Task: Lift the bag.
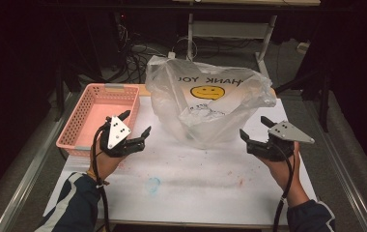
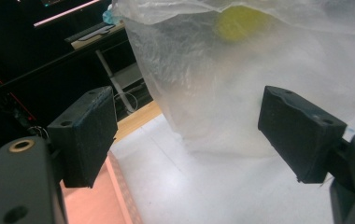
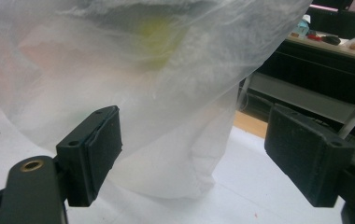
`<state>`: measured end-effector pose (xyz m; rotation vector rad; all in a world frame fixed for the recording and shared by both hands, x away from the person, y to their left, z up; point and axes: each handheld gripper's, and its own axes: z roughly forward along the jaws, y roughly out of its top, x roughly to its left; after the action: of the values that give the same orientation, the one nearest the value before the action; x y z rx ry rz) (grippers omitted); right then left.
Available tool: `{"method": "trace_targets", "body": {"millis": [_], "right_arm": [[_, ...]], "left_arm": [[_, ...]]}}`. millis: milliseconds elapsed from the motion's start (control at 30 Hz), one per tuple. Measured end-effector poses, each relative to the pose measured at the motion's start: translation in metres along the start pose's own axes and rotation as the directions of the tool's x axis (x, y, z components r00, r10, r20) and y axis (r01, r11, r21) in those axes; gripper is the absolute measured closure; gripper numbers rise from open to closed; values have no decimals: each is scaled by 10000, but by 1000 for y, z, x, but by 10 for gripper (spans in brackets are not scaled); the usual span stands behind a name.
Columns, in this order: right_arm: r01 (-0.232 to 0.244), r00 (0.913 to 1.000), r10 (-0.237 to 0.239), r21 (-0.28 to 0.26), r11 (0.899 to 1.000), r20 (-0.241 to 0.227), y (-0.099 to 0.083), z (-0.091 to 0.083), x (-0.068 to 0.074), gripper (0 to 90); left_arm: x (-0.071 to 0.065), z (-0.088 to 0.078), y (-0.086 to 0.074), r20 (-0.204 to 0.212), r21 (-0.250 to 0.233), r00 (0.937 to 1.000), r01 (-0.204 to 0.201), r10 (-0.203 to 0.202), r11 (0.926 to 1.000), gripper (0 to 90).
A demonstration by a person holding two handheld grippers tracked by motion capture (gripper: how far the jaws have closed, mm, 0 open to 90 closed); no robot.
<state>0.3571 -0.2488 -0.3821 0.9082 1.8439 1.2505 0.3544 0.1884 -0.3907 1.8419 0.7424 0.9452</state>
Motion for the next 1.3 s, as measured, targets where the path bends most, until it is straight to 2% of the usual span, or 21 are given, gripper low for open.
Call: {"method": "trace_targets", "body": {"millis": [33, 133, 300, 400, 467, 567, 633, 800, 833, 1067, 1300], "right_arm": [[52, 10000, -52, 37, 10000, -27, -1, -1, 0, 195], [40, 10000, -40, 56, 10000, -62, -5, -3, 2, 193], [97, 9999, -96, 45, 9999, -135, -11, -8, 2, 179], [186, 9997, -187, -25, 9998, -186, -14, -11, 3, 178], [356, 9993, -356, -34, 9994, -147, -15, -13, 5, 173], [522, 9985, -523, -80, 9986, -175, -17, -16, 7, 172], [538, 9983, -540, -80, 9985, -211, -18, -18, 8, 172], [622, 9974, -622, -3, 9981, -358, -21, -21, 13, 172], [649, 9973, -649, 7, 9979, -358, -22, -22, 14, 172], [909, 9949, -911, -68, 9958, -439, -25, -27, 23, 171], [903, 9942, -900, 24, 9959, -587, -30, -30, 29, 171]], "left_arm": [[1, -1, -1, -39, -39, 9999, -103, 103, 9999, 195], [1, -4, -6, -13, 31, 10000, 17, -17, 10000, 195], [-2, -11, -11, -69, 104, 9998, -163, 164, 9998, 195], [-2, -17, -15, -83, -8, 9995, -304, 304, 9995, 194], [-1, -19, -17, -53, 56, 9998, -185, 186, 9998, 194], [-2, -23, -20, -27, 106, 9997, -234, 234, 9997, 194], [-4, -24, -22, -29, 103, 9992, -406, 406, 9991, 194], [-7, -30, -26, 37, 231, 9991, -433, 432, 9988, 193], [-7, -31, -26, 44, 168, 9985, -539, 539, 9984, 193], [-10, -40, -34, 88, 141, 9980, -629, 627, 9979, 193], [-13, -47, -42, 237, 283, 9970, -749, 742, 9968, 193]]}}
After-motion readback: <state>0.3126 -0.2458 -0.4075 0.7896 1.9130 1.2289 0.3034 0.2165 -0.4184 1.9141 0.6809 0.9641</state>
